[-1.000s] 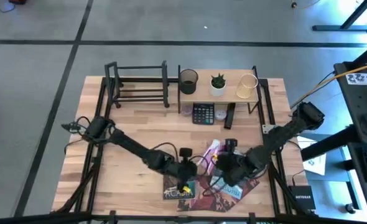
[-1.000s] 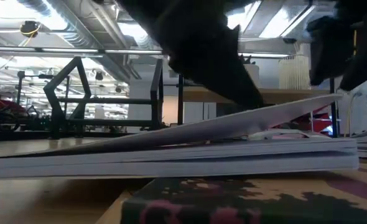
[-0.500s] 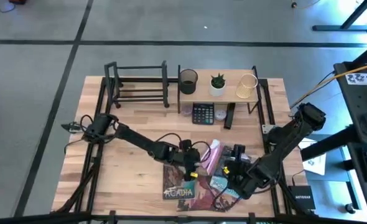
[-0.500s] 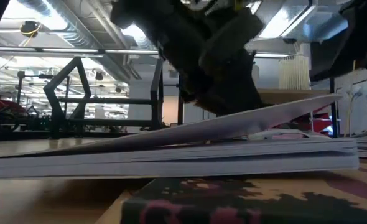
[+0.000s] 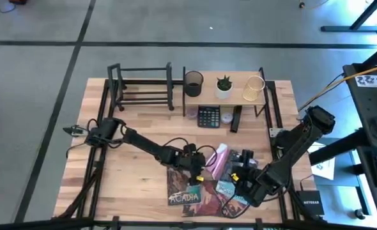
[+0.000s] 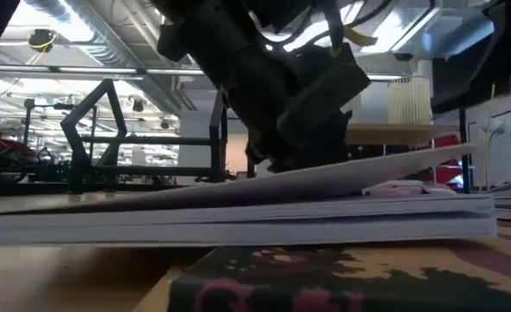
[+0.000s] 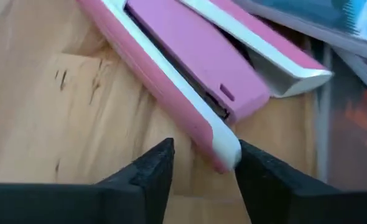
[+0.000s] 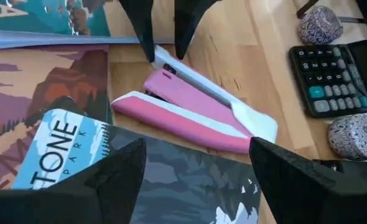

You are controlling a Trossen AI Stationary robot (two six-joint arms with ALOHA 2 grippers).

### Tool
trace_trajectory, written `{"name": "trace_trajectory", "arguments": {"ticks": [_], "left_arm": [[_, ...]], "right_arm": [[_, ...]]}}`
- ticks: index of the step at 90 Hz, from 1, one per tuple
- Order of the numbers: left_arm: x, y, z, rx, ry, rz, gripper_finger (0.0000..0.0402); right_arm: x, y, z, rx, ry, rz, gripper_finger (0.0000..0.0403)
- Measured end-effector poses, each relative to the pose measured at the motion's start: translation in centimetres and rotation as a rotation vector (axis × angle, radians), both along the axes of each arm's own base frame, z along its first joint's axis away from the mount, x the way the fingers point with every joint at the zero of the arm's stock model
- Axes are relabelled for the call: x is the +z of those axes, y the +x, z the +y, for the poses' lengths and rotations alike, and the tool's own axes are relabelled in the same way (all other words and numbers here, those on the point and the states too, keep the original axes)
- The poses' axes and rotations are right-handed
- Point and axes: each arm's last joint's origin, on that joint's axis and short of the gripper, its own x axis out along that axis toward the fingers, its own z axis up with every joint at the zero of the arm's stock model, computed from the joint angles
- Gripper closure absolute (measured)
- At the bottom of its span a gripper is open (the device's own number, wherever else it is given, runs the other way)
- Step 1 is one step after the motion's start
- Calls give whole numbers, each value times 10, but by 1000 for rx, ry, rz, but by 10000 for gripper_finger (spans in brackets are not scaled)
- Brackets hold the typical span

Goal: Stock shelves
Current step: Put the pink stapler under the shelf

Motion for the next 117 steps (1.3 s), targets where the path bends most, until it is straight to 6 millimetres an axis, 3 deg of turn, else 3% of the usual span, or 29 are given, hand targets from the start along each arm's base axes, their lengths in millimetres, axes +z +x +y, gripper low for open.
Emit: {"name": "trace_trajectory", "arguments": {"ticks": [25,45,57,81,104,117], "left_arm": [[-1,6,6,2,-3,-39,282],[-2,7,13,8,-35,-24,370],[3,7,18,-43,-103,-8,374],[54,-10,43,-67,-226,45,374],[108,-44,70,-180,-414,146,374],[130,-60,77,-306,-598,168,374]], "right_arm": [[0,0,0,-33,27,-16,133],[0,0,0,-37,30,-17,133],[0,-2,0,-27,18,0,133],[-8,-15,-3,37,-90,73,133],[-42,-37,-5,83,-181,-40,133],[-60,-35,-5,70,-134,-207,133]]}}
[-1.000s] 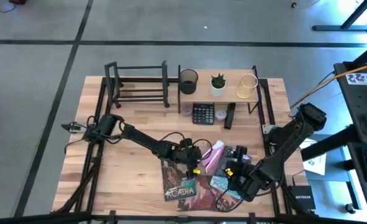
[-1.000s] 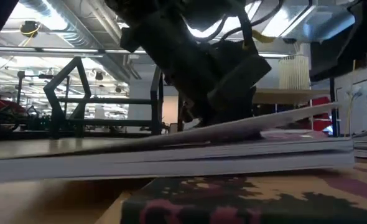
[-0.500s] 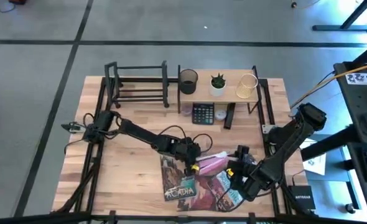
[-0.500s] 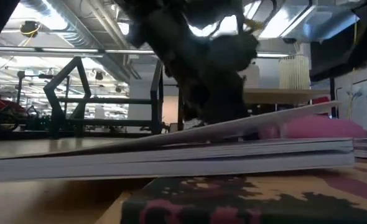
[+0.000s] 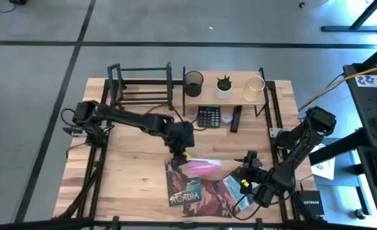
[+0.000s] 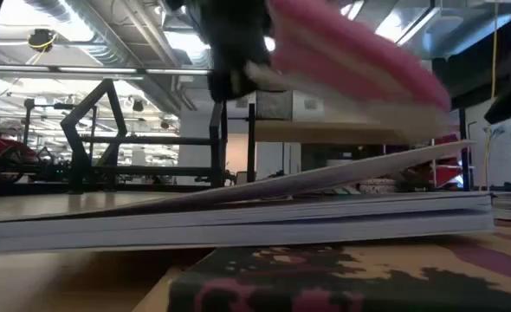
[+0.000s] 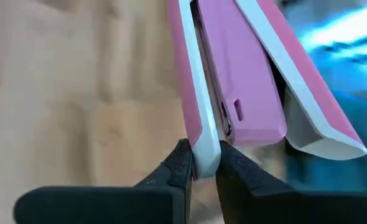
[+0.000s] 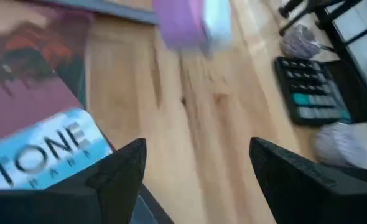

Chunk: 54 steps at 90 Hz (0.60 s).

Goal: Stock shelves
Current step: Put the pink stapler under the shelf

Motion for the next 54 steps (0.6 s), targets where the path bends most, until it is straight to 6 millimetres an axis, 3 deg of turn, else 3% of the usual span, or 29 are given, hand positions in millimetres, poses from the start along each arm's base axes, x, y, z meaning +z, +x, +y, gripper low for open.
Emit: {"name": "trace_trajectory", "arguments": {"ticks": [18,33,54], "left_arm": [[19,-10,0,-25,-65,-35,374],[23,-9,-3,-11,-82,-48,374],[25,-8,-7,-18,-87,-75,374]], "right_arm": [[2,22,4,7,-30,-251,133],[21,40,13,55,-98,-296,133],[32,46,21,131,-123,-321,133]]}}
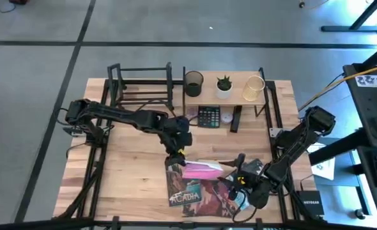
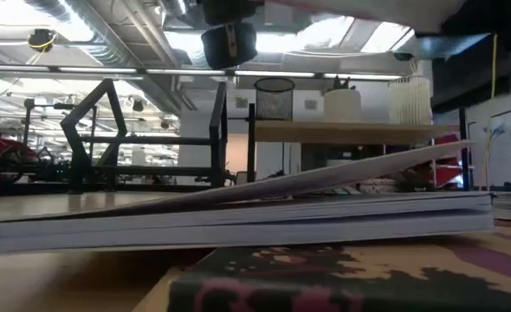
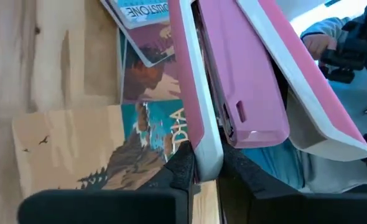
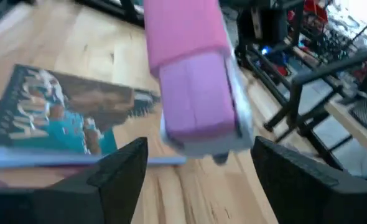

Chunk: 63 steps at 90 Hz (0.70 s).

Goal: Stock shelves
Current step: Put the pink stapler under the shelf

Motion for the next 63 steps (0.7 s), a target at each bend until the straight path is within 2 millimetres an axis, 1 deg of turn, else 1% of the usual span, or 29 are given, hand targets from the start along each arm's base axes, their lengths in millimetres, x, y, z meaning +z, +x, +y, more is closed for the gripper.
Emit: {"name": "trace_trajectory", "arguments": {"ticks": [11,19,30,42,52,56,63], "left_arm": [[0,0,-2,1,7,-6,374],[1,1,-3,-1,7,-22,374],[1,1,-4,4,11,-21,374],[0,1,-4,15,17,-7,374],[0,0,-4,34,39,-1,374],[-1,0,-4,40,51,-4,364],[-1,1,-6,36,89,-24,330]], "right_arm": [[4,4,1,9,-14,-21,134],[5,6,0,13,-20,-20,146],[7,13,-3,52,-23,-1,179],[8,20,-7,61,-16,7,234],[7,20,-8,63,-17,13,237],[7,19,-7,66,-2,13,237],[5,19,-7,61,66,18,237]]}}
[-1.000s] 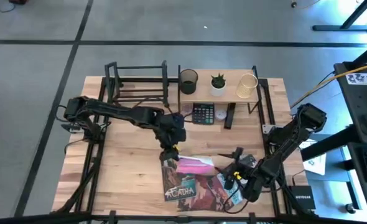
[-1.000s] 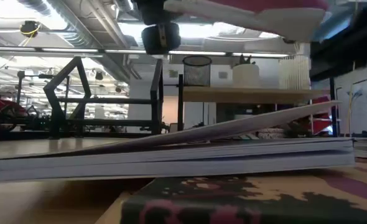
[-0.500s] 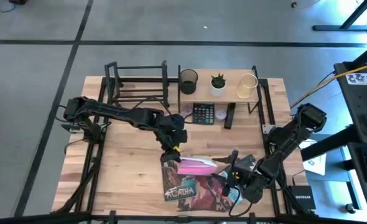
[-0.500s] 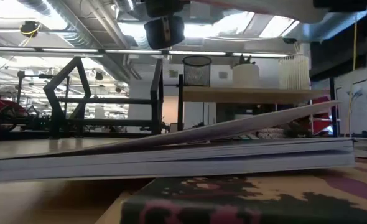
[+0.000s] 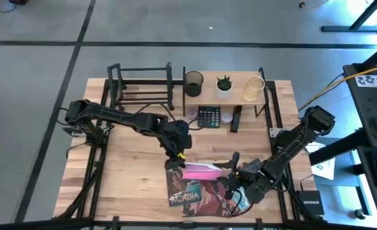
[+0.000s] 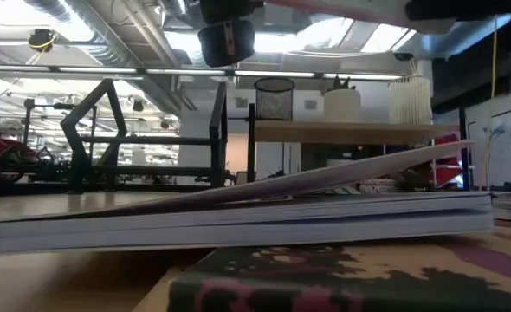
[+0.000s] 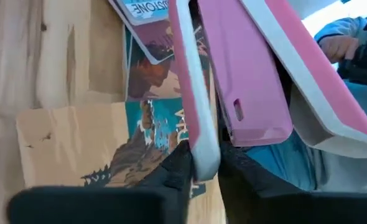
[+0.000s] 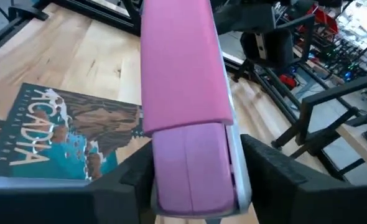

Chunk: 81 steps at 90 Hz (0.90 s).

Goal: Stock shelves
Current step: Put the pink stapler under the shelf

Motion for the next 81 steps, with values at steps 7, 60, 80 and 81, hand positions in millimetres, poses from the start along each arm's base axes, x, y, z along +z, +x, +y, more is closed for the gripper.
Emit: {"name": "trace_trajectory", "arguments": {"ticks": [7,60,80,81], "left_arm": [[0,1,0,-9,30,-24,291],[-19,-24,16,180,608,241,216],[-19,-26,-1,139,681,212,215],[-19,-26,-2,134,683,210,215]], "right_arm": [[-5,-3,-2,2,84,53,246],[0,-87,-47,-717,786,531,251],[13,-116,-56,-930,899,487,252],[14,-118,-56,-940,905,483,252]]}}
